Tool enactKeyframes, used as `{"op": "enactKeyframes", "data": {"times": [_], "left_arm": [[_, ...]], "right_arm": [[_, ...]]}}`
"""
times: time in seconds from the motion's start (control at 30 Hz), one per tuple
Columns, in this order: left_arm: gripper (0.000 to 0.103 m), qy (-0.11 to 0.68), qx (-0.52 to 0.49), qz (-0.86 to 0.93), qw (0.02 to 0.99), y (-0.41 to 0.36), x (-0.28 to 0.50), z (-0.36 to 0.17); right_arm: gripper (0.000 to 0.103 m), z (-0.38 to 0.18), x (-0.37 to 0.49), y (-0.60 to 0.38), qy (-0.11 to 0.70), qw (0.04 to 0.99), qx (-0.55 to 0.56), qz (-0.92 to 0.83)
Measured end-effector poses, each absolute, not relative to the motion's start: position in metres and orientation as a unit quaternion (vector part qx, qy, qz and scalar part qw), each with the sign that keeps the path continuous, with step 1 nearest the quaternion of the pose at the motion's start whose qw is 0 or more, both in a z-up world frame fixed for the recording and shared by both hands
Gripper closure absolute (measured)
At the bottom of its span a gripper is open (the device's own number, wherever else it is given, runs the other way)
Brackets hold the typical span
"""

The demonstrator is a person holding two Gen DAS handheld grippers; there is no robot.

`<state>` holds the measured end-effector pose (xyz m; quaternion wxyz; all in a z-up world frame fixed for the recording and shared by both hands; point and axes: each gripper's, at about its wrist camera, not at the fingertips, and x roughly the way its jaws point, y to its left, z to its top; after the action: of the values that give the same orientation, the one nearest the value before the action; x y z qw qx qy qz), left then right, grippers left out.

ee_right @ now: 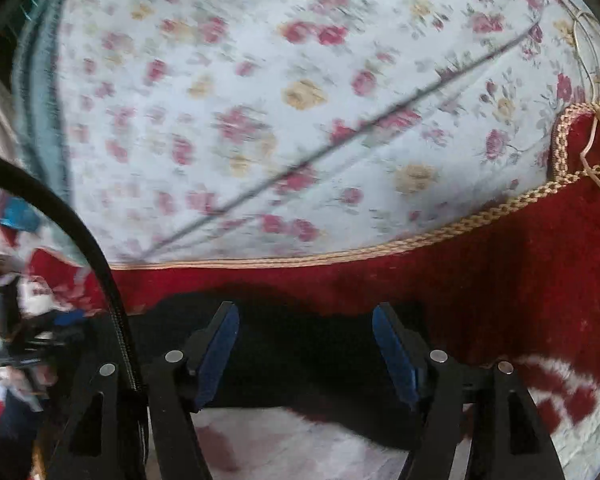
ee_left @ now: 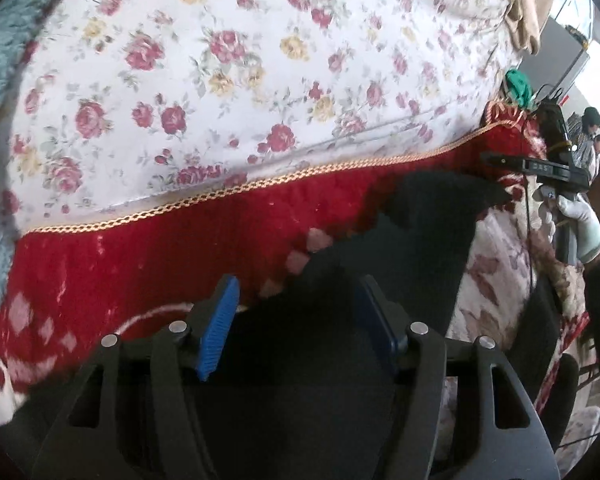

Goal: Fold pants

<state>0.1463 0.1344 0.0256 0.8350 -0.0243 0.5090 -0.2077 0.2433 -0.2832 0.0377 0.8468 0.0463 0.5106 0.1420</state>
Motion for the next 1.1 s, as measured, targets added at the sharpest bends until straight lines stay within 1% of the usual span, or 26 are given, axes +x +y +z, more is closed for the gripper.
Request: {"op": "enactKeyframes", "data": {"times": [0.17,0.23,0.3,0.33,0.37,0.4,0.43,0.47,0.5,0.53,0.57,0.6,0.63,0.77,0.87,1.1], "left_arm": [[0.041,0.534,0.003,-0.234,0.812,0.118,0.150,0.007],[0.041,0.539,0.012,-0.234,0.809,0.114,0.150,-0.002],[0.041,0.547,0.025,-0.233,0.804,0.108,0.153,-0.010],[0.040,0.547,0.029,-0.233,0.803,0.106,0.154,-0.012],[0.038,0.545,0.033,-0.235,0.804,0.105,0.154,-0.013],[0.037,0.542,0.037,-0.237,0.805,0.103,0.155,-0.014],[0.037,0.541,0.041,-0.236,0.806,0.101,0.155,-0.015],[0.038,0.540,0.043,-0.233,0.808,0.100,0.156,-0.016],[0.040,0.539,0.046,-0.231,0.809,0.100,0.155,-0.016],[0.053,0.536,0.052,-0.229,0.811,0.099,0.154,-0.015],[0.064,0.532,0.059,-0.228,0.813,0.097,0.153,-0.014],[0.073,0.527,0.061,-0.224,0.817,0.096,0.151,-0.012],[0.088,0.525,0.056,-0.224,0.819,0.096,0.150,-0.009],[0.093,0.509,0.073,-0.213,0.831,0.093,0.140,0.000],[0.094,0.496,0.063,-0.206,0.841,0.093,0.132,0.011],[0.094,0.443,0.054,-0.193,0.874,0.101,0.095,0.060]], "right_arm": [[0.036,0.018,0.246,-0.298,0.536,0.834,0.030,0.131],[0.036,0.002,0.252,-0.307,0.551,0.829,0.013,0.099],[0.035,-0.012,0.253,-0.312,0.560,0.821,0.034,0.109],[0.034,-0.014,0.251,-0.311,0.550,0.827,0.032,0.112],[0.038,-0.013,0.249,-0.310,0.537,0.835,0.027,0.115],[0.058,-0.013,0.249,-0.310,0.526,0.841,0.028,0.122],[0.075,-0.015,0.252,-0.311,0.524,0.841,0.036,0.129],[0.087,-0.016,0.254,-0.311,0.526,0.841,0.037,0.124],[0.091,-0.014,0.256,-0.310,0.523,0.843,0.034,0.126],[0.093,-0.010,0.255,-0.309,0.515,0.847,0.030,0.129],[0.094,-0.002,0.253,-0.308,0.504,0.853,0.028,0.136],[0.095,0.005,0.252,-0.309,0.494,0.857,0.029,0.142],[0.095,0.015,0.247,-0.311,0.477,0.866,0.034,0.148],[0.096,0.047,0.235,-0.327,0.437,0.884,0.062,0.155],[0.096,0.065,0.225,-0.336,0.427,0.888,0.073,0.155],[0.096,0.104,0.176,-0.334,0.382,0.902,0.098,0.175]]}}
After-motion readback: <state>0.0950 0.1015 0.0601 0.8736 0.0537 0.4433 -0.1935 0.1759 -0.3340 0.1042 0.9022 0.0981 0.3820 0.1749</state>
